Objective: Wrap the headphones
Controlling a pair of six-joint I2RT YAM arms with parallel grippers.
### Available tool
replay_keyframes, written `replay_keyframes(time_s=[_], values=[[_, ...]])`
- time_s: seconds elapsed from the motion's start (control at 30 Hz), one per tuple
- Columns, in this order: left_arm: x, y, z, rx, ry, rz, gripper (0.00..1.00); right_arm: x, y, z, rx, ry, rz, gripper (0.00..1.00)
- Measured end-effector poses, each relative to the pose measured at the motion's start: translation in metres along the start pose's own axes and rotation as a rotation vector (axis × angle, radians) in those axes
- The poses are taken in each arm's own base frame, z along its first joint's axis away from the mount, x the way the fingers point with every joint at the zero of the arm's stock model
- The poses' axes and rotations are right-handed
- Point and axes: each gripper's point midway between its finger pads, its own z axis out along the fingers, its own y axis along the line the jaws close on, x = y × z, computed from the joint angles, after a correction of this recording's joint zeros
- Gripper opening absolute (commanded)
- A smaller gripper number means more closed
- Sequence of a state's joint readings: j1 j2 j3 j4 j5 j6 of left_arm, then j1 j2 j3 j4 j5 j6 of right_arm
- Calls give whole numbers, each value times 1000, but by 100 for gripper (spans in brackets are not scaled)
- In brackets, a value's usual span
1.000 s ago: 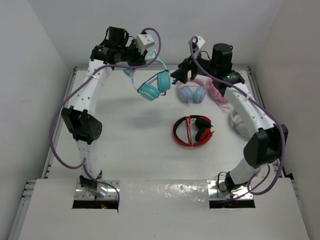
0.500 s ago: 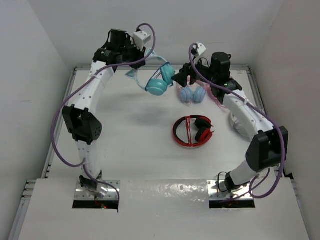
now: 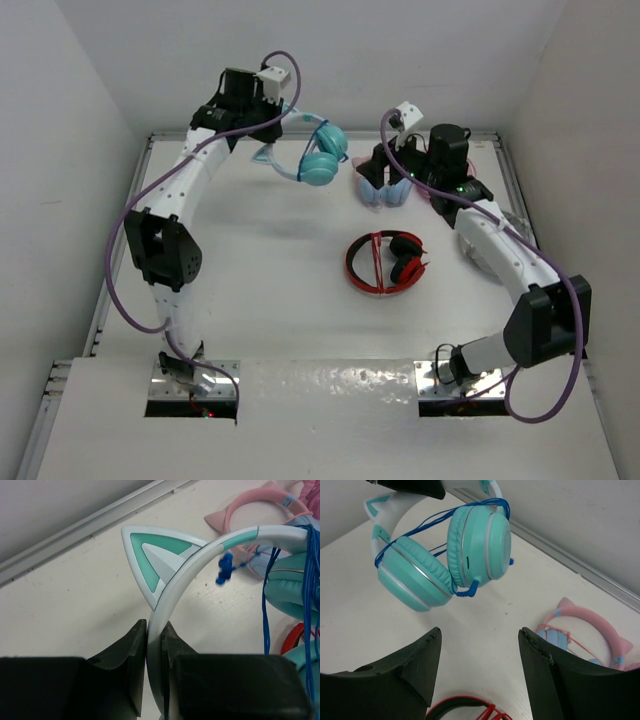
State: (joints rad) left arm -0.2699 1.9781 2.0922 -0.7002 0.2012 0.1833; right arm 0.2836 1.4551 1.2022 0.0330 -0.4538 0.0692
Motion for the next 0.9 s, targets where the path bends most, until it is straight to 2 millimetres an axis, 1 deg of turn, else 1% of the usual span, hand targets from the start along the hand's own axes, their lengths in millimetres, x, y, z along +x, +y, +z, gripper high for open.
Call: replay_keyframes(time_s=[0.13, 0.3, 0.47, 0.6, 0.67, 0.77, 0.9], values=[[15, 0, 4, -3, 35, -13, 0, 12, -2, -10, 34, 28, -12, 63], [35, -3, -3, -4, 81, -20, 0, 20, -2, -20, 59, 48, -32, 62], [48, -8, -23, -4, 101, -25, 0, 21, 0, -28, 64, 57, -50, 62], [65, -14, -44, -3, 122, -28, 0, 23, 4, -33, 59, 58, -49, 62], [76, -17, -52, -3, 135, -31, 0, 25, 8, -37, 52, 62, -46, 62], [97, -21, -61, 1, 167, -37, 0, 31, 13, -43, 44, 71, -36, 62], [129, -24, -61, 1, 215, -40, 0, 41, 21, -53, 37, 86, -22, 62]])
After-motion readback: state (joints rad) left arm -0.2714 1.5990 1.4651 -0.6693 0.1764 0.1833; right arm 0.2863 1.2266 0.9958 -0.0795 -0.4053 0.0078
